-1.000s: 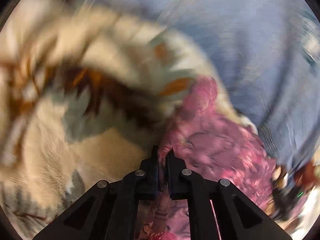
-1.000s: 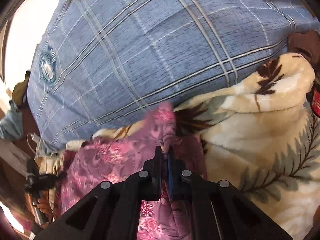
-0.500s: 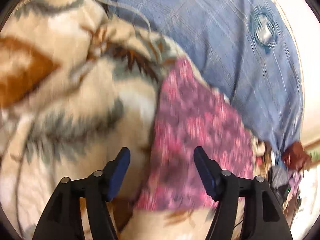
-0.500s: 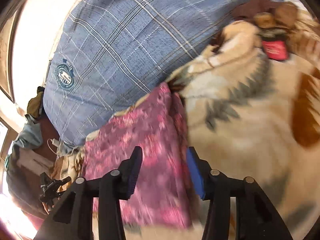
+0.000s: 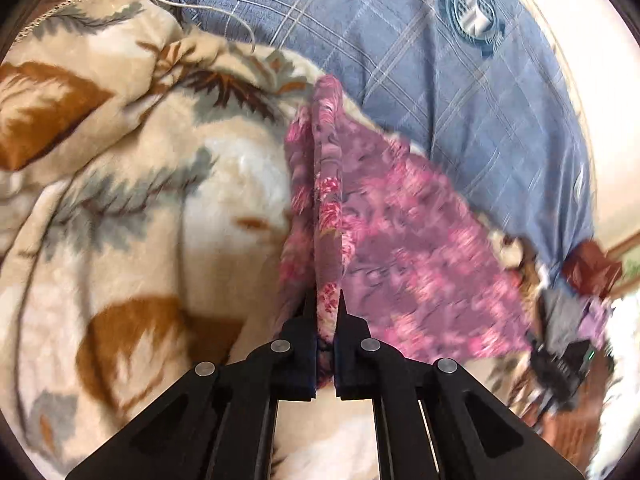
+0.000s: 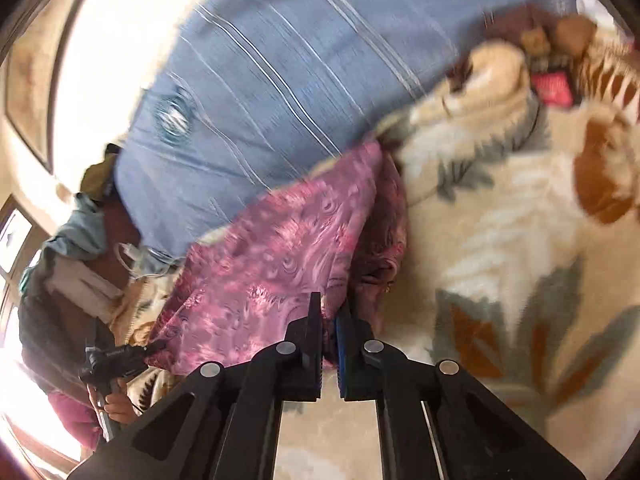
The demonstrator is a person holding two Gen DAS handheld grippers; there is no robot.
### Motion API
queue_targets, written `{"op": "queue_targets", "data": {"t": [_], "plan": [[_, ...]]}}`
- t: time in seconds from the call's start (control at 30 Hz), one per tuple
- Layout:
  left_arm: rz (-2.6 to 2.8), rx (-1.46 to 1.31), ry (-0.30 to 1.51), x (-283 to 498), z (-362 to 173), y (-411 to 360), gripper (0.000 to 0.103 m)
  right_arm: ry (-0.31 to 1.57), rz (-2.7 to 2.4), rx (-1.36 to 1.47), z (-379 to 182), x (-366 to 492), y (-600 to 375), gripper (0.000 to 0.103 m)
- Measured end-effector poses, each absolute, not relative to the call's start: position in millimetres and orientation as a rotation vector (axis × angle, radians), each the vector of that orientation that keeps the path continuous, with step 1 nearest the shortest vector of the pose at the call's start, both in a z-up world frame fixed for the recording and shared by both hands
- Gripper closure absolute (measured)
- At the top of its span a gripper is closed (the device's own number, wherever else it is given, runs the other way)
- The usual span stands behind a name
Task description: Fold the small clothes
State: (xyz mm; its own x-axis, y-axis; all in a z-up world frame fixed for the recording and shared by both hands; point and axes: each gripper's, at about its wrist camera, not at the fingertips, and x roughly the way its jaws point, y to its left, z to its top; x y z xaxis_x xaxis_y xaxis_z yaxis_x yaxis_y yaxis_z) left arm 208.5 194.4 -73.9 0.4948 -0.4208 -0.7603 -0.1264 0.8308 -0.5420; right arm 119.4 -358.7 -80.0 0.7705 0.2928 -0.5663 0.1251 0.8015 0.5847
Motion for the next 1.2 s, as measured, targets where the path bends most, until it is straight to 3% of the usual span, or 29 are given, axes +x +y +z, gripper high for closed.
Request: {"op": "queue_targets", "data": {"t": [0.1, 0.17, 0.23, 0.37, 0.47, 0.53, 0.6, 0.8, 1.1, 1.17, 1.2], "plan": [[-0.111, -0.583, 1.177, 211, -115, 198, 0.099, 0.762, 0.046, 0.657, -100, 115, -368, 0.098], [-0.124, -0.729, 1.170, 210, -125, 214, 0.098, 0.839, -0.014, 0.674, -129, 123, -374, 0.098], [-0.136, -0.779, 1.142, 207, -118, 224, 0.097, 0.843, -0.031, 0.712, -142, 123, -376, 0.095], [-0.124, -0.577, 1.033, 193, -74, 224, 0.095, 0.815, -0.043, 0.731, -123, 114, -378, 0.088], [-0.140, -0.523, 0.942, 194, -40, 219, 0.075, 0.743, -0.053, 0.678, -90, 119, -383, 0.084], [-0.125, -0.498, 0.923, 198, -27, 217, 0.046, 0.722, -0.048, 0.677, -77, 131, -386, 0.067], [-0.142, -0.461, 0.955, 228, -28, 207, 0.044, 0.717, -0.032, 0.688, -70, 155, -389, 0.064], [-0.105, -0.461, 1.100, 335, -66, 190, 0.045, 0.776, -0.027, 0.712, -83, 249, -389, 0.062], [-0.084, -0.509, 1.128, 405, -110, 193, 0.047, 0.893, -0.120, 0.642, -122, 334, -393, 0.060], [-0.125, -0.497, 1.101, 413, -110, 181, 0.086, 0.903, -0.125, 0.584, -121, 339, -387, 0.062], [-0.141, -0.505, 1.106, 418, -111, 178, 0.098, 0.898, -0.112, 0.522, -117, 341, -381, 0.078]]}}
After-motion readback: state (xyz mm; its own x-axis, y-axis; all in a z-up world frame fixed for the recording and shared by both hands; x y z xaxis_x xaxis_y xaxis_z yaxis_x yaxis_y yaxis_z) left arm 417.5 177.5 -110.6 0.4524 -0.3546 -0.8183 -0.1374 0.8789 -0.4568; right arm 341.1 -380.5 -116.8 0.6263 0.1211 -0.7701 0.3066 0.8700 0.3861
